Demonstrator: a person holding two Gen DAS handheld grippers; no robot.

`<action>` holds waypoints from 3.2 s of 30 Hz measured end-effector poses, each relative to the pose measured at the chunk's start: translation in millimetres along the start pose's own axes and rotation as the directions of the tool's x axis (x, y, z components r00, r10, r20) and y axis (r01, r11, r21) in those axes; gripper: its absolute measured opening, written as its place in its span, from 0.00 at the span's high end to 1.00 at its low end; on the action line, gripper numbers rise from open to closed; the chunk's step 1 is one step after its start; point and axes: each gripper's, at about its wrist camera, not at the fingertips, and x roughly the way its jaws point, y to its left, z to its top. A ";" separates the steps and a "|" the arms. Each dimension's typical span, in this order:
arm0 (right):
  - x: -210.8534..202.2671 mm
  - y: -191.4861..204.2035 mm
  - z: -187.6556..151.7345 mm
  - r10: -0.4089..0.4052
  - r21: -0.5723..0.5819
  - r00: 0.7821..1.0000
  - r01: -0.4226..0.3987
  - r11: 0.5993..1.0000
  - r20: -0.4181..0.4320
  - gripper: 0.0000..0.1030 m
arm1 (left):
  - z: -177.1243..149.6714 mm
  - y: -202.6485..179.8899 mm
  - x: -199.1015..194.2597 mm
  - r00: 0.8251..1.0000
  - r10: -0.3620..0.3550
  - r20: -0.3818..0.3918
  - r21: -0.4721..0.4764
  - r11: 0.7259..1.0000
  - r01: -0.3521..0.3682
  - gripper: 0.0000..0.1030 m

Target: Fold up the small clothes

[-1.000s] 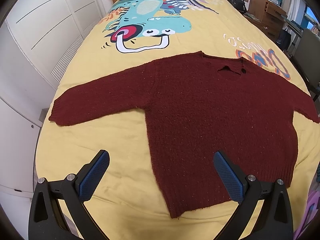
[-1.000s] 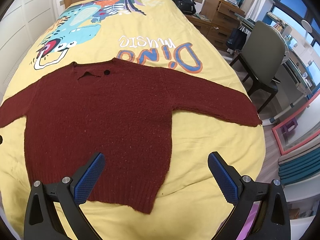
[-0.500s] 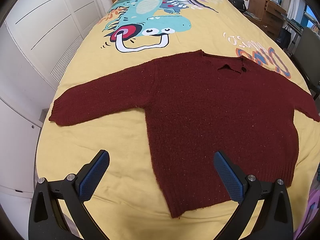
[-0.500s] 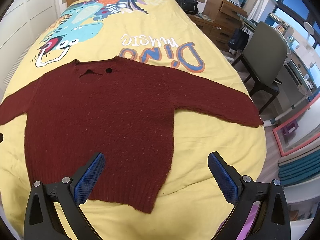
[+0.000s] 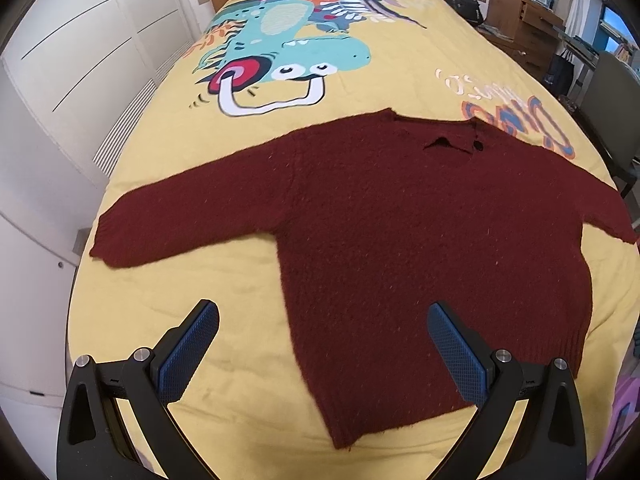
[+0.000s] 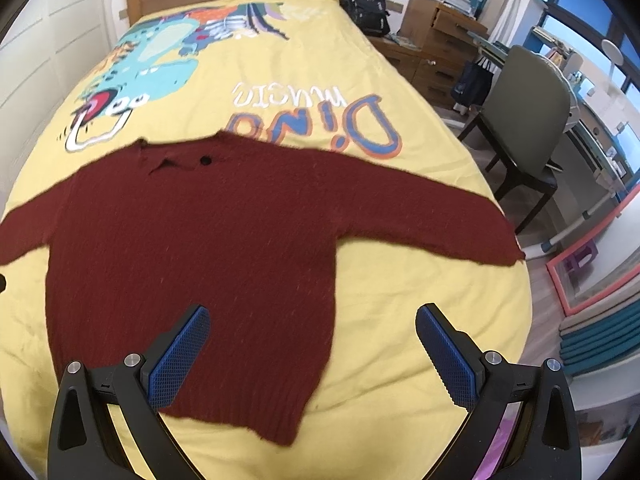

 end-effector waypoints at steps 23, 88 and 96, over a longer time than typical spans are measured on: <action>176.0 -267.2 39.1 -0.069 0.514 0.993 0.110 0.851 -0.097 0.01 | 53.1 -25.5 104.1 0.999 0.004 -0.037 0.022 1.000 -0.003 0.01; 200.3 144.3 82.6 0.359 0.015 0.902 -0.366 0.931 -0.241 0.88 | 45.3 31.4 156.1 0.991 -0.045 -0.130 -0.008 0.999 0.044 0.01; 220.2 151.5 67.5 0.300 -0.027 0.911 -0.320 0.947 -0.283 0.84 | 40.8 32.6 157.9 0.989 -0.039 -0.145 -0.006 0.999 0.039 0.01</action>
